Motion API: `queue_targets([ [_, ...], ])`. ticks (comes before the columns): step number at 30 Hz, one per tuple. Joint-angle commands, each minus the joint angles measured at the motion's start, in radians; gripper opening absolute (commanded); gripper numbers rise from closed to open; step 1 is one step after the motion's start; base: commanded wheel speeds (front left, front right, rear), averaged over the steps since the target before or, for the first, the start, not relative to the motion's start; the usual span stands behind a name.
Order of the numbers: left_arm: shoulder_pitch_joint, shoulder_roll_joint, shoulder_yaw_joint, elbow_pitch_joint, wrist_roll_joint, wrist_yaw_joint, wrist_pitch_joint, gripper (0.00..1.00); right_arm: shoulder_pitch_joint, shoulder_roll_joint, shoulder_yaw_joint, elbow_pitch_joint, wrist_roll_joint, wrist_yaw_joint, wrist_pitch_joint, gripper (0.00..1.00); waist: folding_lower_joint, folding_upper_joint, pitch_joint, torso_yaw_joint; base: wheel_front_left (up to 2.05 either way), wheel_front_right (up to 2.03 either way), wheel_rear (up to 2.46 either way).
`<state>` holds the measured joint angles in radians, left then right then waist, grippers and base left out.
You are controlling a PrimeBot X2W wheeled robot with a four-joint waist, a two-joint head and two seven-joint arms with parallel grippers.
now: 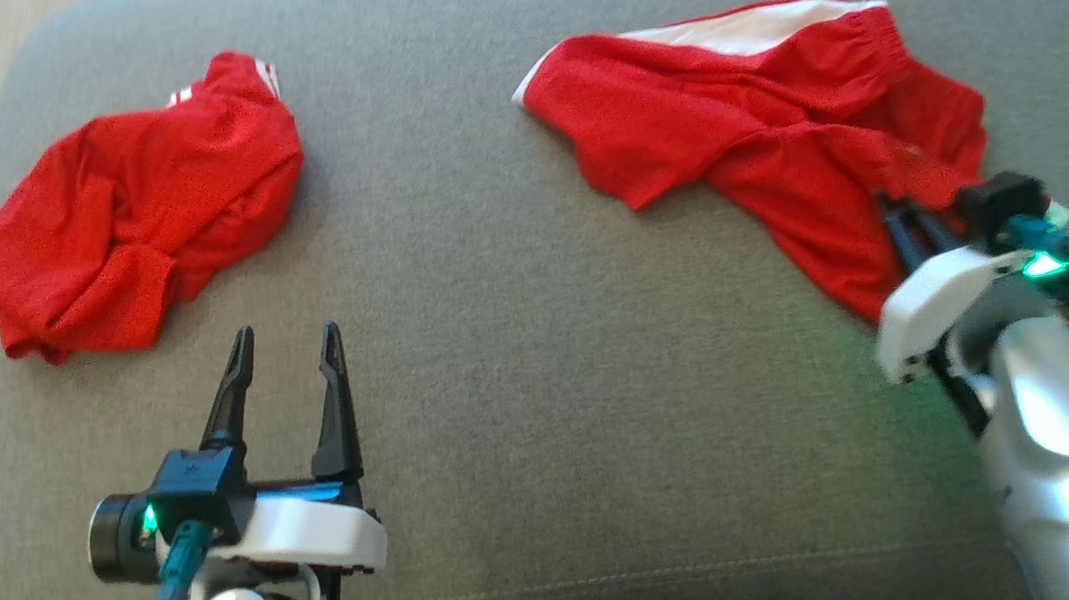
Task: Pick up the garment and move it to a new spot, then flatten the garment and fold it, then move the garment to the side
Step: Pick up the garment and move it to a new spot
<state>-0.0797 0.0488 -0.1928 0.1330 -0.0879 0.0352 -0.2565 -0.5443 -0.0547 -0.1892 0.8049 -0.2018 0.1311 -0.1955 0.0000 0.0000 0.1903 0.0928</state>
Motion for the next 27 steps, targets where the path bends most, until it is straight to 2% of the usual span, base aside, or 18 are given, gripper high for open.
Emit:
queue_targets([
  [1,-0.025,0.002,0.037,-0.03,0.004,0.005,-0.005,1.0,-0.034,0.005,0.056,-0.021,0.041,0.0,-0.006,0.0,0.0,0.0,-0.021,-0.013,0.0,0.0,0.0],
  [4,-0.01,0.002,0.045,-0.028,0.001,0.006,-0.005,1.0,-0.034,0.005,0.202,-0.04,0.216,0.0,0.039,0.0,0.0,0.0,-0.054,-0.032,0.0,0.0,0.0],
  [8,0.01,0.002,0.047,-0.024,-0.003,0.005,-0.005,1.0,-0.006,0.005,0.397,-0.171,0.452,0.0,0.152,0.0,0.0,0.0,-0.099,-0.049,0.0,0.0,0.0],
  [12,0.022,0.002,0.03,-0.025,-0.023,0.013,-0.005,1.0,0.033,0.005,0.489,-0.294,0.647,0.0,0.266,0.0,0.0,0.0,-0.136,-0.034,0.0,0.0,0.0],
  [15,0.035,0.002,0.019,-0.028,-0.036,0.024,-0.005,1.0,0.041,0.005,0.537,-0.331,0.694,0.0,0.306,0.0,0.0,0.0,-0.152,-0.007,0.0,0.0,0.0],
  [19,0.05,0.002,0.012,-0.025,-0.04,0.029,-0.005,1.0,0.035,0.005,0.578,-0.32,0.761,0.0,0.318,0.0,0.0,0.0,-0.16,0.026,0.0,0.0,0.0],
  [27,0.057,0.002,-0.006,-0.016,-0.037,0.027,-0.005,1.0,-0.083,0.005,0.665,-0.137,0.885,0.0,0.228,0.0,0.0,0.0,-0.16,0.142,0.0,0.0,0.0],
])
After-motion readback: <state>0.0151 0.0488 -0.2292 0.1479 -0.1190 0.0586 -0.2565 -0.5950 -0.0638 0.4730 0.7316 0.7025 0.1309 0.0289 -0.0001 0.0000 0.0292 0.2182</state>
